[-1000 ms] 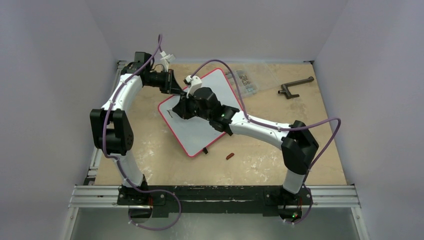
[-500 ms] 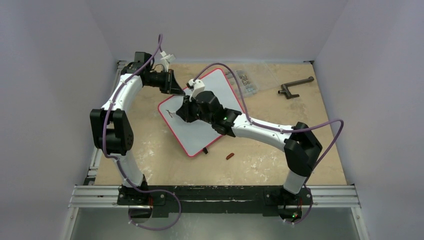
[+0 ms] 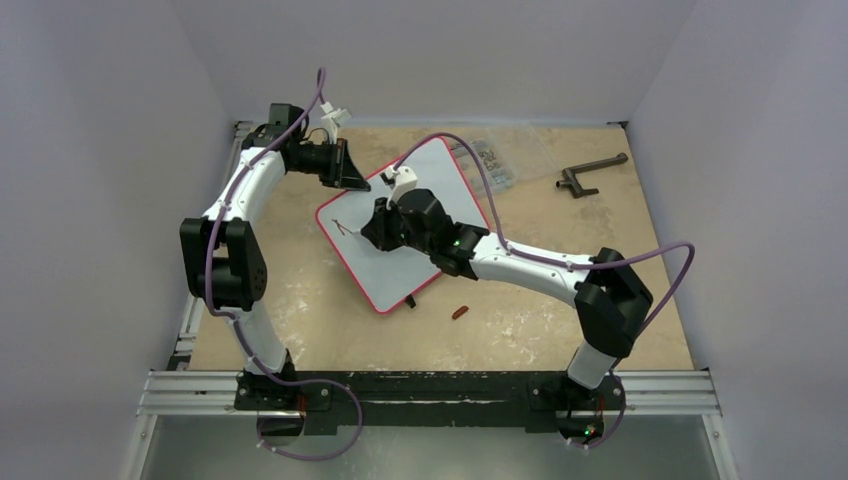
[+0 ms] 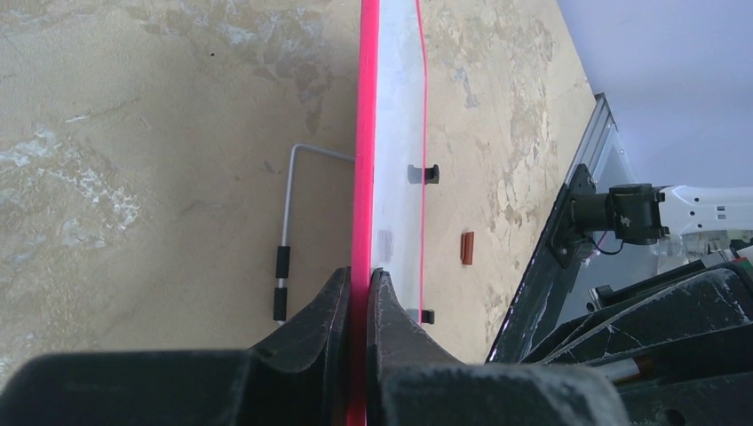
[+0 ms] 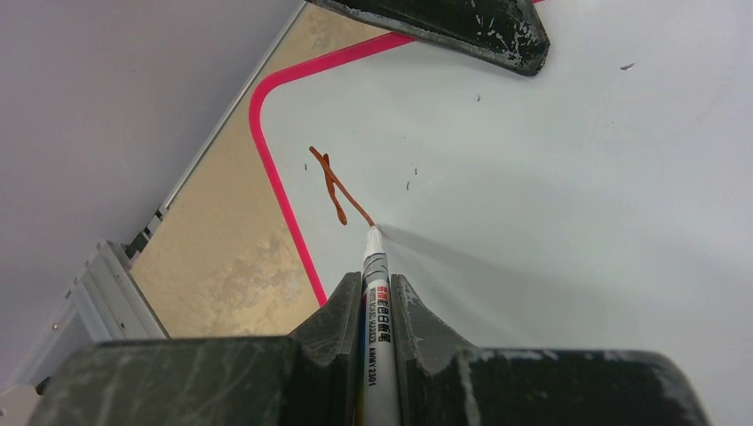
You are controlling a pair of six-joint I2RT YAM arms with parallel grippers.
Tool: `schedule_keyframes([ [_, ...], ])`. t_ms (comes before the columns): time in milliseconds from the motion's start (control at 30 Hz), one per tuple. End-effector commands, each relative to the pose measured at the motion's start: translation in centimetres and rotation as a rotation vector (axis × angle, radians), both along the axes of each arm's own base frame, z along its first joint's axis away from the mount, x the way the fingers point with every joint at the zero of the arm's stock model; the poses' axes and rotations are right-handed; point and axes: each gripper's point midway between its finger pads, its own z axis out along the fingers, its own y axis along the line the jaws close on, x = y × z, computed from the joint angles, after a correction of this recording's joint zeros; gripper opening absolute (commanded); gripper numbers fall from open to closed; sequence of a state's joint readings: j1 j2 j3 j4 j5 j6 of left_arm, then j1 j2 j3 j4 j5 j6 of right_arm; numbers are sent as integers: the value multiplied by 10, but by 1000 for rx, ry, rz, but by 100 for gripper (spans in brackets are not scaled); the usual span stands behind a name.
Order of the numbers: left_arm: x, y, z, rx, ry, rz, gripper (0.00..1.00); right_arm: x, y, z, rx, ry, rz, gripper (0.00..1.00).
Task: Write a sentence on the whiteboard
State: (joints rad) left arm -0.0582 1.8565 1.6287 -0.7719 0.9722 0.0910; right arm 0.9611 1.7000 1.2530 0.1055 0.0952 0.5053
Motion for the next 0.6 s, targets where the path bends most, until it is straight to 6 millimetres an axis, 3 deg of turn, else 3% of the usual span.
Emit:
schedule_keyframes([
  [0, -2, -2, 0, 93, -58, -14, 0, 16, 1, 16, -1, -43, -53, 0],
  [300, -4, -5, -1, 98, -53, -22, 0, 41, 5, 33, 11, -62, -83, 0],
  [567, -4, -6, -2, 102, -50, -28, 0, 38, 1, 16, -11, -30, -68, 0],
])
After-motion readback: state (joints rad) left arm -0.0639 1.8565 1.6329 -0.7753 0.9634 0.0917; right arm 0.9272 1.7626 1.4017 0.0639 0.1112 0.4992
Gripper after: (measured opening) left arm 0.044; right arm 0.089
